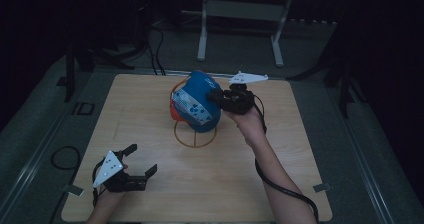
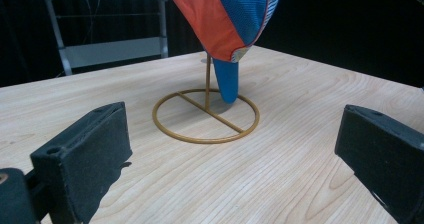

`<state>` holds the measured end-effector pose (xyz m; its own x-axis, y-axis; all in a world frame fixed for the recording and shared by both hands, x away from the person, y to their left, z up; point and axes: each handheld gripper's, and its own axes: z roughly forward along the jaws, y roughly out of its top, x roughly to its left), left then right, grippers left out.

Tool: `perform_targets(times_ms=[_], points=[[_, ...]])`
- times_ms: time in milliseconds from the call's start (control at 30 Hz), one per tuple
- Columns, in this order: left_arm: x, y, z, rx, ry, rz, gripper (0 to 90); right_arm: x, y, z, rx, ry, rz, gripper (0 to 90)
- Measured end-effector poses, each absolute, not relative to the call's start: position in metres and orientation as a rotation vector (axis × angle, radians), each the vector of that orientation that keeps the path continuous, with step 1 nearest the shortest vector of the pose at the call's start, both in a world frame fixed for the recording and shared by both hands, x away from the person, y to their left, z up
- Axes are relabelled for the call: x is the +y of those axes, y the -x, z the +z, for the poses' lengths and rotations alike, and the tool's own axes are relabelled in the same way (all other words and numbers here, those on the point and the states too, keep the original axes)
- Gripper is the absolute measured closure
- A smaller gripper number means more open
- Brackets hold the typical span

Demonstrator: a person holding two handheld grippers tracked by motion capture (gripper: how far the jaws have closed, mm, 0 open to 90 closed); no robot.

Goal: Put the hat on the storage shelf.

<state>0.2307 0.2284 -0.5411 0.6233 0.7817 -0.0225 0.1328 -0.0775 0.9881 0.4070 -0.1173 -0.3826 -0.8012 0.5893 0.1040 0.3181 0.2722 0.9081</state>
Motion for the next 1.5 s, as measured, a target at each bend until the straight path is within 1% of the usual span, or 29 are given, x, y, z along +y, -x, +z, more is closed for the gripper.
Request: perform_targets(times_ms=[33, 67, 100, 133, 233, 367, 433, 467, 500, 600, 633, 1033, 1500], points=[[0.228, -0.231, -0.541, 0.782, -1.584, 0.64, 1.6, -0.118, -0.406, -0.382, 2.288, -0.834, 1.549, 63.1], [0.228, -0.231, -0.541, 0.782, -1.583, 0.64, 1.5, -0.119, -0.402, -0.381, 2.28, -0.818, 1.561, 57.7], [0.229, -0.231, -0.542, 0.783, -1.583, 0.639, 1.6, -0.119, -0.4, -0.381, 2.277, -0.813, 1.563, 54.7], [0.229, -0.23, -0.542, 0.784, -1.589, 0.641, 1.6, -0.119, -0.4, -0.381, 2.277, -0.813, 1.563, 54.7], [0.229, -0.23, -0.543, 0.78, -1.591, 0.644, 1.6, -0.124, -0.393, -0.379, 2.248, -0.799, 1.589, 42.4], [0.229, -0.23, -0.543, 0.782, -1.592, 0.645, 1.6, -0.128, -0.39, -0.379, 2.263, -0.792, 1.61, 29.6], [0.229, -0.23, -0.543, 0.786, -1.594, 0.646, 1.6, -0.131, -0.387, -0.381, 2.253, -0.789, 1.625, 26.7], [0.229, -0.23, -0.544, 0.786, -1.596, 0.647, 1.6, -0.133, -0.386, -0.382, 2.265, -0.777, 1.641, 19.1], [0.229, -0.231, -0.544, 0.787, -1.598, 0.647, 1.6, -0.133, -0.384, -0.383, 2.28, -0.76, 1.642, 15.4], [0.23, -0.231, -0.544, 0.794, -1.591, 0.641, 1.5, -0.137, -0.38, -0.389, 2.297, -0.75, 1.684, 15.4], [0.23, -0.232, -0.545, 0.797, -1.594, 0.64, 1.6, -0.137, -0.378, -0.391, 2.31, -0.739, 1.689, 13.4], [0.229, -0.232, -0.548, 0.802, -1.616, 0.635, 1.6, -0.143, -0.354, -0.427, 2.377, -0.651, 1.673, 13.9], [0.229, -0.23, -0.549, 0.795, -1.633, 0.628, 1.6, -0.158, -0.339, -0.484, 2.475, -0.665, 1.602, 13.9]])
